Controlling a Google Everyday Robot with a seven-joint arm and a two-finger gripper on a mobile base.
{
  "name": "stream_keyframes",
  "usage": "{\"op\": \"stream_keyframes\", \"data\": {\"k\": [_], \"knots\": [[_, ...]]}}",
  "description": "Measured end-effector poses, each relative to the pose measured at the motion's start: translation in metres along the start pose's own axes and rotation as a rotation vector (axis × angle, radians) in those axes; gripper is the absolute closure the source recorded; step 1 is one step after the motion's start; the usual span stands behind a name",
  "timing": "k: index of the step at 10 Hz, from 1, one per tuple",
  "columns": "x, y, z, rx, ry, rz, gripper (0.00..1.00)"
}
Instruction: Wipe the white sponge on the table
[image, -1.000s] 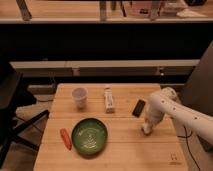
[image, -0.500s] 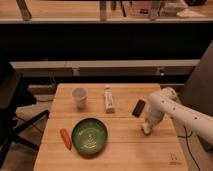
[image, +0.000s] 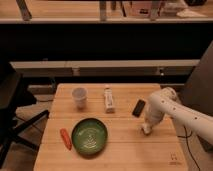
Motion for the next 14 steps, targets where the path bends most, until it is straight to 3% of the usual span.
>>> {"op": "stream_keyframes", "data": {"k": [1, 2, 5, 6, 11, 14], "knots": [[0.0, 0.0, 0.0, 0.0, 0.0, 0.0, 0.29], [0.0, 0.0, -0.001, 0.001, 0.0, -0.001, 0.23], [-0.002, -0.001, 0.001, -0.001, -0.003, -0.004, 0.24], [-0.003, -0.001, 0.001, 0.0, -0.005, -0.008, 0.27], [-0.046, -0.004, -0.032, 0.101, -0.051, -0.141, 0.77], [-0.053, -0.002, -0.032, 0.113, -0.069, -0.176, 1.0]]}}
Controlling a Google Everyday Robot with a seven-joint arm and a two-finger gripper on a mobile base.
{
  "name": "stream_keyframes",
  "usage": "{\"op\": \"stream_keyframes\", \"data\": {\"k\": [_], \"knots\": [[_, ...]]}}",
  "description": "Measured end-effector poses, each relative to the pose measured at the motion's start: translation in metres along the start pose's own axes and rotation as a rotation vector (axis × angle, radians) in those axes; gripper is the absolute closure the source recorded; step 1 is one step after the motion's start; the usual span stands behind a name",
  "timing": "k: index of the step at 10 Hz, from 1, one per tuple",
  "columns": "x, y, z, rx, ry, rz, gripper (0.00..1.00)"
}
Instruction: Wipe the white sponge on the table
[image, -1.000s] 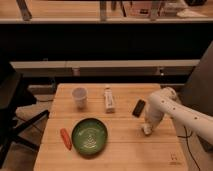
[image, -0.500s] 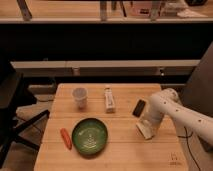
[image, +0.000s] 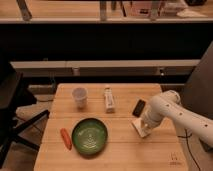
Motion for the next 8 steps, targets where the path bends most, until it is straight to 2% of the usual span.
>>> {"op": "stream_keyframes", "data": {"k": [3, 8], "knots": [[-0.0016, 0.0001, 0.0047, -0.003, -0.011, -0.01, 1.0], [0.0005, 0.0002, 0.0092, -0.018, -0.002, -0.015, 1.0]]}}
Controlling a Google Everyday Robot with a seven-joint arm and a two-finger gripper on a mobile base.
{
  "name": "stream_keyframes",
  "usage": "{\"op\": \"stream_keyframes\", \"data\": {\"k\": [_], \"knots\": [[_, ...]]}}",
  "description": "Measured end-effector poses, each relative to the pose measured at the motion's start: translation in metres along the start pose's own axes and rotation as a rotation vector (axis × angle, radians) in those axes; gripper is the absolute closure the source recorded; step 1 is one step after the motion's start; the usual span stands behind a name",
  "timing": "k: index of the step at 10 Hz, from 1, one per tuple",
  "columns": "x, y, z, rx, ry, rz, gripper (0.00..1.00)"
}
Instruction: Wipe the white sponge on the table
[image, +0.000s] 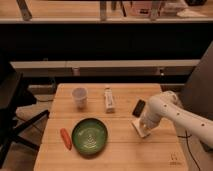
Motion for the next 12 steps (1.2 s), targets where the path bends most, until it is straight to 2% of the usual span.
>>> {"op": "stream_keyframes", "data": {"k": [4, 5, 8, 12], "knots": [[0.016, -0.002, 0.0, -0.003, 0.01, 0.01, 1.0], [0.017, -0.001, 0.001, -0.007, 0.009, 0.009, 1.0], [0.011, -0.005, 0.024, -0.043, -0.009, -0.013, 1.0], [0.009, -0.006, 0.022, -0.047, -0.013, -0.017, 1.0]]}}
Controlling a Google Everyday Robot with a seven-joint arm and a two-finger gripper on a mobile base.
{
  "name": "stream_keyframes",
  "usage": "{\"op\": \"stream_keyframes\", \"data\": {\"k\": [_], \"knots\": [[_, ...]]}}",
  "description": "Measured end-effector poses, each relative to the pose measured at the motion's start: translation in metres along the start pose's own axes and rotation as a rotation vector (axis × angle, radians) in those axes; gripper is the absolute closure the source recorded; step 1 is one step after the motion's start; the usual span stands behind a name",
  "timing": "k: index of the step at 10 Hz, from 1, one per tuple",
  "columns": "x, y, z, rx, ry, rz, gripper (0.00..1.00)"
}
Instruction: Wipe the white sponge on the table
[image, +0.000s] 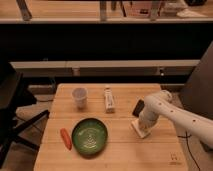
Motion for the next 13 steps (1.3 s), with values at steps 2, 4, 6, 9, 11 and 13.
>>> {"op": "stream_keyframes", "data": {"k": [2, 4, 6, 9, 11, 13], "knots": [[-0.007, 0.001, 0.002, -0.008, 0.004, -0.017, 1.0], [-0.012, 0.001, 0.002, -0.013, 0.003, -0.022, 1.0], [-0.012, 0.002, 0.002, -0.015, 0.004, -0.024, 1.0], [-0.017, 0.005, 0.003, -0.017, 0.008, -0.031, 1.0], [-0.023, 0.016, 0.001, -0.021, 0.009, -0.028, 1.0], [-0.016, 0.023, -0.003, -0.016, 0.007, -0.013, 1.0]]}}
